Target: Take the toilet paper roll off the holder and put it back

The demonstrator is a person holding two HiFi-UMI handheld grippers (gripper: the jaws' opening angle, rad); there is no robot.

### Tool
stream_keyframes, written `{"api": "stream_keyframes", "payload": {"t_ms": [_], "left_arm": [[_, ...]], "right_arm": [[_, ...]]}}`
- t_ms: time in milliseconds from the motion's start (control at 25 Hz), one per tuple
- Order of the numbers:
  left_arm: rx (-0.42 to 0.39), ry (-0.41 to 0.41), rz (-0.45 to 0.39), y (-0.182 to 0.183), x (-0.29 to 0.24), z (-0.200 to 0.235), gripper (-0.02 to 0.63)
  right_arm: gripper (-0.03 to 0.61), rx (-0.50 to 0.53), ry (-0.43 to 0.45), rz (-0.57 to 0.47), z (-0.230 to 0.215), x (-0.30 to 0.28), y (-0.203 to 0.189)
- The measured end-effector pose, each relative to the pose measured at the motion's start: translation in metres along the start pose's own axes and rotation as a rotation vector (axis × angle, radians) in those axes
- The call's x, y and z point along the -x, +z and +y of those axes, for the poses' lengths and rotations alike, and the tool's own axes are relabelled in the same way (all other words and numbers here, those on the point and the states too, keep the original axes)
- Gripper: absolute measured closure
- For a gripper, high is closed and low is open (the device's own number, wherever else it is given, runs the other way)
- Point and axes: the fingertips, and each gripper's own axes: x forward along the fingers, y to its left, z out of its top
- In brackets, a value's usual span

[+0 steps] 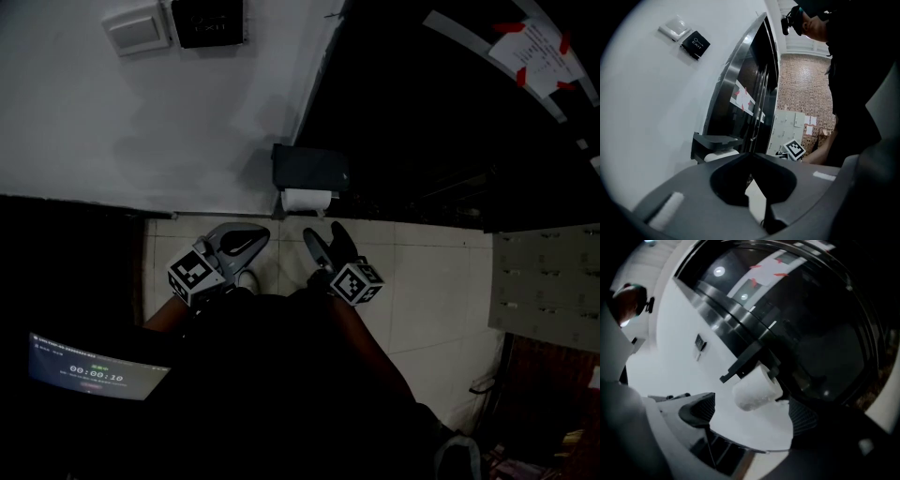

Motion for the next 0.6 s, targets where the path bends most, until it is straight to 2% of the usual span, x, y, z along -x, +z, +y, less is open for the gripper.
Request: {"api": "stream_keyframes", "payload": {"t_ms": [160,320,400,520,560,600], "left_arm": [[0.007,-0.002,0.0,0.003,-0.001,-0.001,0.611],[-0.006,0.003,-0.003,0.001,0.0,0.002,0.611],[-0.011,0.007,-0.004,0.003,0.001,0.003,0.611],[-0.021,0.012,-0.003,0.005,0.002,0.006,0.611],[-0.025,0.012,-0.003,0.005,0.002,0.006,0.611],[-0.027,0.012,-0.002,0.006,0.002,0.006,0.611]], "right_arm": [[0.094,0.34,0.054,-0.008,0.034,-0.001,0.024],[0.094,0.563,0.146,-0.016,0.065,-0.003,0.035],[0.094,0.639,0.185,-0.006,0.082,-0.004,0.04],[0.102,0.68,0.241,-0.008,0.101,-0.002,0.047],[0.124,0.681,0.262,-0.013,0.105,-0.001,0.049],[0.185,0.679,0.283,-0.018,0.109,0.001,0.05]]}}
